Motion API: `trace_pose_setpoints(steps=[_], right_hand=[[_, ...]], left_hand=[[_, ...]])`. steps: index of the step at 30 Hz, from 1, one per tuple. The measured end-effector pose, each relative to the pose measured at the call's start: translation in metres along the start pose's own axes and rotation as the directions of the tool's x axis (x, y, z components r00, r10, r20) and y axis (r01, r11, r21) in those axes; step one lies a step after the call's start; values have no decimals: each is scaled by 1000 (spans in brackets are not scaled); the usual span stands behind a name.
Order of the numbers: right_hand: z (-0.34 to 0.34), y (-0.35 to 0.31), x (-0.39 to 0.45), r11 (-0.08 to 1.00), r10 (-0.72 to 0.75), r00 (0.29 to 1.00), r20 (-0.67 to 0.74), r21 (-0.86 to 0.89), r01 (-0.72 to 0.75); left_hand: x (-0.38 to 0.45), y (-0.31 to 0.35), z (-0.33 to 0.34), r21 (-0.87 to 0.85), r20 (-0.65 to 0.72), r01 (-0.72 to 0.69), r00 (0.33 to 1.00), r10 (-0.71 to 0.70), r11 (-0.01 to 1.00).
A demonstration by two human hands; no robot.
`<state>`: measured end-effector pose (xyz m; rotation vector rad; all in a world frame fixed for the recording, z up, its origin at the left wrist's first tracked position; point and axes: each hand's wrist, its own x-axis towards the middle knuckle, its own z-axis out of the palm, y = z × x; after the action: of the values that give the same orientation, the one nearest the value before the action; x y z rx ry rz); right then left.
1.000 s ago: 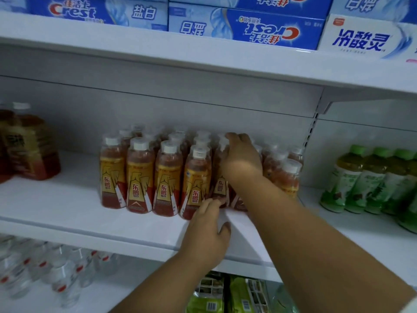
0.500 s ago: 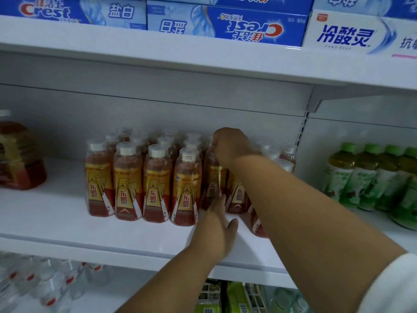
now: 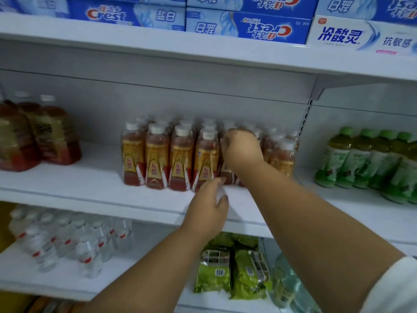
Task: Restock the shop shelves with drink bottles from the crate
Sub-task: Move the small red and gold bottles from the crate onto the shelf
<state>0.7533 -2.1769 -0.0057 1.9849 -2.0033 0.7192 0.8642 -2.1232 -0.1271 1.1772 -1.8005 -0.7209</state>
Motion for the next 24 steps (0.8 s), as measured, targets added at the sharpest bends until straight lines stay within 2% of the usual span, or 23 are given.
trace_pose_setpoints(steps=[2, 4, 7, 10, 13, 18, 24], right_hand=[[-1, -16, -50, 976, 35, 996, -81, 218, -17], [1, -41, -108, 932, 96, 985, -140, 359, -40], [11, -82, -200, 873, 166, 981, -105, 477, -97], [23, -116, -281, 849, 150, 988, 45, 507, -152], [36, -144, -338, 820, 116, 981, 154, 543, -182], [63, -161, -392, 808, 123, 922, 368, 502, -308], [97, -165, -445, 806, 77, 876, 476, 487, -336]], left_hand=[[-32, 4, -32, -58, -90, -49, 995, 44, 997], [-73, 2, -64, -95, -164, -83, 984, 66, 992], [-144, -15, -100, -110, -145, -37, 989, 20, 993], [-207, -40, -116, -44, -54, 61, 997, -63, 997], [-258, -64, -125, -5, -23, 122, 992, -122, 992], [-315, -95, -131, -15, 58, 274, 960, -272, 962], [-360, -133, -132, 68, 64, 323, 943, -327, 944]])
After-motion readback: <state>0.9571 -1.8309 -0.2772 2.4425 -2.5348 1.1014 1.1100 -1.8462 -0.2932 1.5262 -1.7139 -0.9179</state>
